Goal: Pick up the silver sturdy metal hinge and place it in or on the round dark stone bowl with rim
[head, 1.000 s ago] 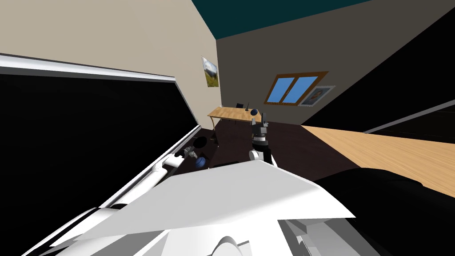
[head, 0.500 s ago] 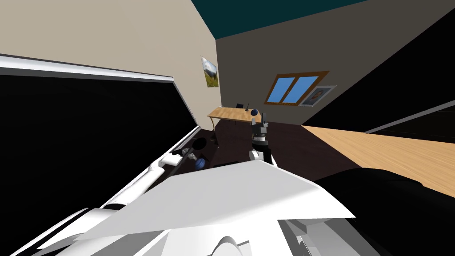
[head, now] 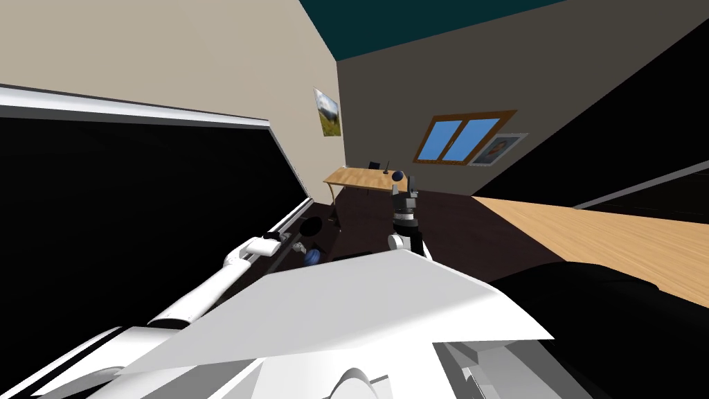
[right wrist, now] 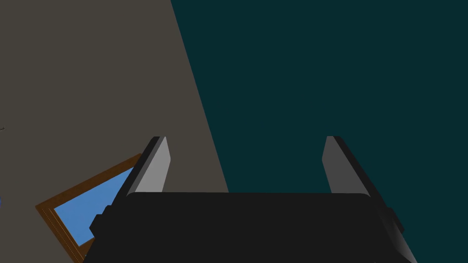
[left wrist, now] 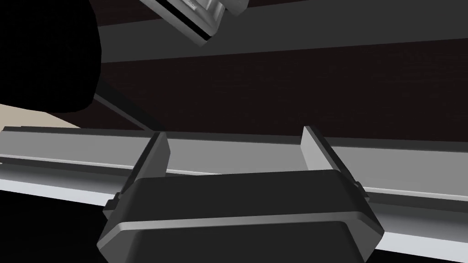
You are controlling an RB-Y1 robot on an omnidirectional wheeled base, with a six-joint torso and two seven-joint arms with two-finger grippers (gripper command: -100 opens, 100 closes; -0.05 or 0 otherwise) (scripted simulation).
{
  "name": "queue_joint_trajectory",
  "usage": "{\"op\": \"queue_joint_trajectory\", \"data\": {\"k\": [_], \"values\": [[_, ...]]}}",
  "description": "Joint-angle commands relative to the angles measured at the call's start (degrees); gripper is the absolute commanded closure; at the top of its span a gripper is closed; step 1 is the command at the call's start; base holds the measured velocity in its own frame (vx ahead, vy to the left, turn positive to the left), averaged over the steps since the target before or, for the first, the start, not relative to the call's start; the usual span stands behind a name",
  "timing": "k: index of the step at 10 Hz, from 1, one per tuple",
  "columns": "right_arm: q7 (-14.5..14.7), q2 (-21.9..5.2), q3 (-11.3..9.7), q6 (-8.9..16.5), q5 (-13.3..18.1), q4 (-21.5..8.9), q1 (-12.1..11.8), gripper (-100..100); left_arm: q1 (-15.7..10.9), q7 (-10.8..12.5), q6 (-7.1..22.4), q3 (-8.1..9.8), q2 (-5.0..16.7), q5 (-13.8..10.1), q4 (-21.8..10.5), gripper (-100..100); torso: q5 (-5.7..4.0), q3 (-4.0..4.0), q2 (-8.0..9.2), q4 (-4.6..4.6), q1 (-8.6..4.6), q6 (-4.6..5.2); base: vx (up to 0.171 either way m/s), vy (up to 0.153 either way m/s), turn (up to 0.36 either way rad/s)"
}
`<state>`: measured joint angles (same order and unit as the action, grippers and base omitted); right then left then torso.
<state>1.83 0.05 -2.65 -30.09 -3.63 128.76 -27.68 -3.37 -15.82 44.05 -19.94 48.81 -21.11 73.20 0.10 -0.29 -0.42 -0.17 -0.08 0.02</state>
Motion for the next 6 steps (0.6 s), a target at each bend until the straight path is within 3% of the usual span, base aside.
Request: {"op": "queue_joint_trajectory", "data": {"k": [1,2,5,6], "values": [[0.0,0.0,0.0,0.0,0.0,0.0,0.0,0,-0.6,-0.7,2.9,0.12,0.8,-2.9,-0.4,-100,0.0,0.0,0.0,0.0,0.0,0.0,0.071,0.025,0.011],[0.0,0.0,0.0,0.0,0.0,0.0,0.0,0,-0.6,-0.7,3.0,0.12,0.8,-3.6,-0.4,-100,0.0,-0.01,-0.01,-0.01,0.01,0.0,0.043,0.011,0.002],[0.0,0.0,0.0,0.0,0.0,0.0,0.0,0,-1.2,-1.7,7.9,0.43,2.4,-9.2,-0.4,-100,-0.01,0.02,0.04,0.01,-0.05,0.0,0.056,0.009,0.007],[0.0,0.0,0.0,0.0,0.0,0.0,0.0,0,-1.2,-1.7,8.3,0.43,2.4,-9.8,-0.4,-100,-0.01,0.01,0.03,0.0,-0.07,0.0,0.042,0.003,0.001]]}}
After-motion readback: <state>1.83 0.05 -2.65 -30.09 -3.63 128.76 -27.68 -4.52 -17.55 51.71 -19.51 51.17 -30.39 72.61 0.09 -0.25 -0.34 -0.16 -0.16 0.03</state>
